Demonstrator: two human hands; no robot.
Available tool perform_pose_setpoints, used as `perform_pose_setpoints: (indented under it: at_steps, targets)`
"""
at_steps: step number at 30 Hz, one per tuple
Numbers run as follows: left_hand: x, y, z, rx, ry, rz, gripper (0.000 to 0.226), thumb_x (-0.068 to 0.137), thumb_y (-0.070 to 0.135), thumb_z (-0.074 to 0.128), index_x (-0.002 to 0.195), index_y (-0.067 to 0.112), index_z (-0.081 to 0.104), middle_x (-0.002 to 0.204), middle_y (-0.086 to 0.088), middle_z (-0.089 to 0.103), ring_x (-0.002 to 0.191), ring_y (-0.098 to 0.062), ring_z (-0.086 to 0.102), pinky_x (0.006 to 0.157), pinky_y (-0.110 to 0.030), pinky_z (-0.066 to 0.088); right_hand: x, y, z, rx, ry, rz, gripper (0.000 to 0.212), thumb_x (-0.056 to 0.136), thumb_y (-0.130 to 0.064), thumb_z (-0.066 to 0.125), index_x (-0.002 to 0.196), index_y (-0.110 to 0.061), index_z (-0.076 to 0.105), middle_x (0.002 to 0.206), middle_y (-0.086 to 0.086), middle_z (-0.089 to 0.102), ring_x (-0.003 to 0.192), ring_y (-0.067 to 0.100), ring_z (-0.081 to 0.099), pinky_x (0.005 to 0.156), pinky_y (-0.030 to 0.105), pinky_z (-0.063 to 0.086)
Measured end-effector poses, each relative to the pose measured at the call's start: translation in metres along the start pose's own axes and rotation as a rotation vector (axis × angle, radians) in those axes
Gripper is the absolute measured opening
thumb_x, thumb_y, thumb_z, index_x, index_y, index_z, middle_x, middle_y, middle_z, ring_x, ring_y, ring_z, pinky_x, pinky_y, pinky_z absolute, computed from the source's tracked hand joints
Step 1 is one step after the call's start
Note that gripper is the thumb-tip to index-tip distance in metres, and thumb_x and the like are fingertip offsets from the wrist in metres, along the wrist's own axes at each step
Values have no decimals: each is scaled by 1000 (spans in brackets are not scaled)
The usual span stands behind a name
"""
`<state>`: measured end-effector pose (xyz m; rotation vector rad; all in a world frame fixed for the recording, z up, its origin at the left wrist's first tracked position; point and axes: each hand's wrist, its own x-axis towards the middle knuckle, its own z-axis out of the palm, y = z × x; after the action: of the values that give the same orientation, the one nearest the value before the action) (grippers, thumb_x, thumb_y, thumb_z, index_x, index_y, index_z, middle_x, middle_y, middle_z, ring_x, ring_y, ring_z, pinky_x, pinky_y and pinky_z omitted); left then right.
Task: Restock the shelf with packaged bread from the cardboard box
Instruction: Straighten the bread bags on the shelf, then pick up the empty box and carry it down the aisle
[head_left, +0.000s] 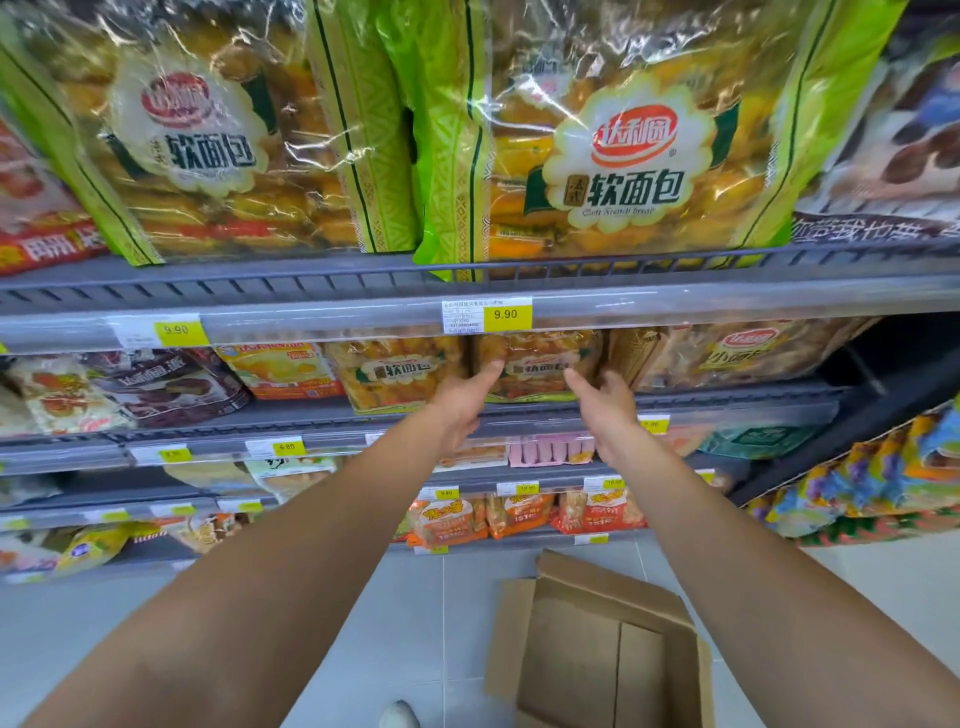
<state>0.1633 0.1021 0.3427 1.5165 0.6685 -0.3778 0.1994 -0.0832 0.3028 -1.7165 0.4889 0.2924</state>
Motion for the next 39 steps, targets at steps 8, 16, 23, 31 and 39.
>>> perform_pose_setpoints:
  at_steps: [8, 16, 23, 31, 39]
  targets:
    - [-50, -17, 9, 488, 62, 149, 84, 97, 54, 54, 159, 10, 18, 164, -9, 24, 146, -32, 34, 110, -38, 36, -44, 13, -41, -284, 5, -85, 83, 90, -51, 65, 157, -21, 25, 162, 4, 29, 145, 31, 33, 115, 46, 34]
    - [-79, -94, 5, 1117, 19, 487, 81, 95, 53, 54, 160, 31, 9, 169, 3, -2, 155, -25, 8, 121, -49, 24, -105, 68, -97, -518, 25, -226, 76, 93, -40, 65, 155, -18, 28, 163, 7, 22, 149, 25, 23, 117, 43, 32]
    - [-94, -159, 10, 1365, -89, 517, 80, 97, 51, 51, 159, 35, 4, 169, -2, -7, 155, -27, 4, 121, -48, 24, -150, 161, -154, -598, 111, -95, 80, 88, -38, 72, 155, -23, 31, 161, 14, 26, 151, 26, 20, 117, 40, 28]
    - [-70, -246, 54, 1513, -183, 411, 82, 99, 52, 46, 159, 34, -8, 168, -9, -13, 155, -30, -2, 123, -47, 17, -144, 285, -211, -701, 117, 84, 82, 86, -38, 73, 155, -24, 30, 156, 21, 30, 147, 34, 27, 115, 44, 31]
    - [18, -385, 109, 1608, -255, 227, 82, 98, 52, 46, 158, 39, -9, 168, -9, -11, 155, -34, 3, 121, -46, 23, -85, 439, -258, -790, -21, 243, 84, 89, -48, 66, 157, -31, 19, 162, 11, 23, 143, 31, 36, 112, 44, 34]
